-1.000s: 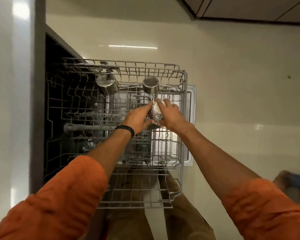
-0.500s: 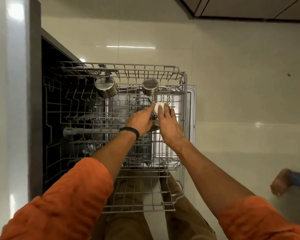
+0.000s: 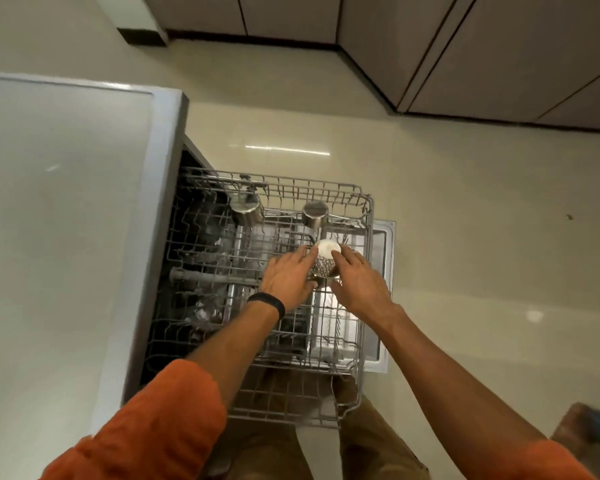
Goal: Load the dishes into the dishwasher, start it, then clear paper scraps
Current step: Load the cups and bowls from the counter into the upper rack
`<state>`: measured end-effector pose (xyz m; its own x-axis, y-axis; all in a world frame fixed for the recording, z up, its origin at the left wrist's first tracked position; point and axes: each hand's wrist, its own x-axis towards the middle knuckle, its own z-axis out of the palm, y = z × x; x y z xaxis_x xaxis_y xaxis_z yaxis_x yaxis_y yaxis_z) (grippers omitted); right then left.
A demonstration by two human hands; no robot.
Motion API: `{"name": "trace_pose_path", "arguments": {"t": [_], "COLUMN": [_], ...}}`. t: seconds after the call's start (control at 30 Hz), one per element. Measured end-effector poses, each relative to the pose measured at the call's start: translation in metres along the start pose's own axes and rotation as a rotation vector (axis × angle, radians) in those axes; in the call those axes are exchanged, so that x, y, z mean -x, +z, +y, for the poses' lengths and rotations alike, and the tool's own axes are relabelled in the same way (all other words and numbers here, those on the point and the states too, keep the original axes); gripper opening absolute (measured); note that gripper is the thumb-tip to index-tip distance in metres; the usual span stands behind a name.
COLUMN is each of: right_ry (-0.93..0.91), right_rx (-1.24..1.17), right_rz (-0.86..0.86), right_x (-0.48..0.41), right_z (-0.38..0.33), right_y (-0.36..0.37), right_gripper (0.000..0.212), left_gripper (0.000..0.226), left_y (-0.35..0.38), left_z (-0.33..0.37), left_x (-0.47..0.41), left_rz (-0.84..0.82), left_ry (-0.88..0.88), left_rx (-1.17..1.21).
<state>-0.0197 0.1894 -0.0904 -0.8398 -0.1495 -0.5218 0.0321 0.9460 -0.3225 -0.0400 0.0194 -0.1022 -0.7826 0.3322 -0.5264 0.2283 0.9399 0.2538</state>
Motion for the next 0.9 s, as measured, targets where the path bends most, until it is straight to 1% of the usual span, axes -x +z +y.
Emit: {"name": "trace_pose_path", "arguments": {"t": [0.1,0.23,0.4,0.47,0.53,0.63,0.77,0.9], "right_ry": [-0.058,-0.189,-0.403,-0.518,-0.593,-0.734,-0.916,-1.065], "right_rx": [-0.010,-0.017,-0.010,0.000,-0.009,0.018,0.062,0.043], "right_rz": [0.041,0.100,0.152,0.150,0.146,0.105,0.039,-0.045], "right_x": [0.024,0.055,0.082,0.093,0.099,0.116,0.140,0.175], "right_z": [-0.013,-0.038,-0.084,-0.111,-0.130,-0.173,-0.232,-0.288], "right_y": [-0.026,-0.054,-0.078,-0.081,-0.082,-0.072,-0.046,-0.010], "right_gripper": [0.060,0.059,0.056,0.054,0.052,0.050,0.047,0.046], "left_gripper": [0.075,0.069,0.063,0.063,0.062,0.062,0.061,0.062], "left_y": [-0.018,-0.038,-0.057,-0.059,-0.062,-0.059,-0.043,-0.017], "left_z": [0.005,0.010,-0.002,-0.015,-0.025,-0.043,-0.064,-0.082], "left_x": [0.035,0.090,0.163,0.202,0.230,0.286,0.361,0.440], "left_rz": [0.072,0.210,0.382,0.451,0.504,0.562,0.609,0.651], "left_ry": [-0.051,-0.145,-0.266,-0.346,-0.400,-0.532,-0.704,-0.870], "left_rx": [0.030,0.065,0.059,0.055,0.052,0.079,0.130,0.164]}}
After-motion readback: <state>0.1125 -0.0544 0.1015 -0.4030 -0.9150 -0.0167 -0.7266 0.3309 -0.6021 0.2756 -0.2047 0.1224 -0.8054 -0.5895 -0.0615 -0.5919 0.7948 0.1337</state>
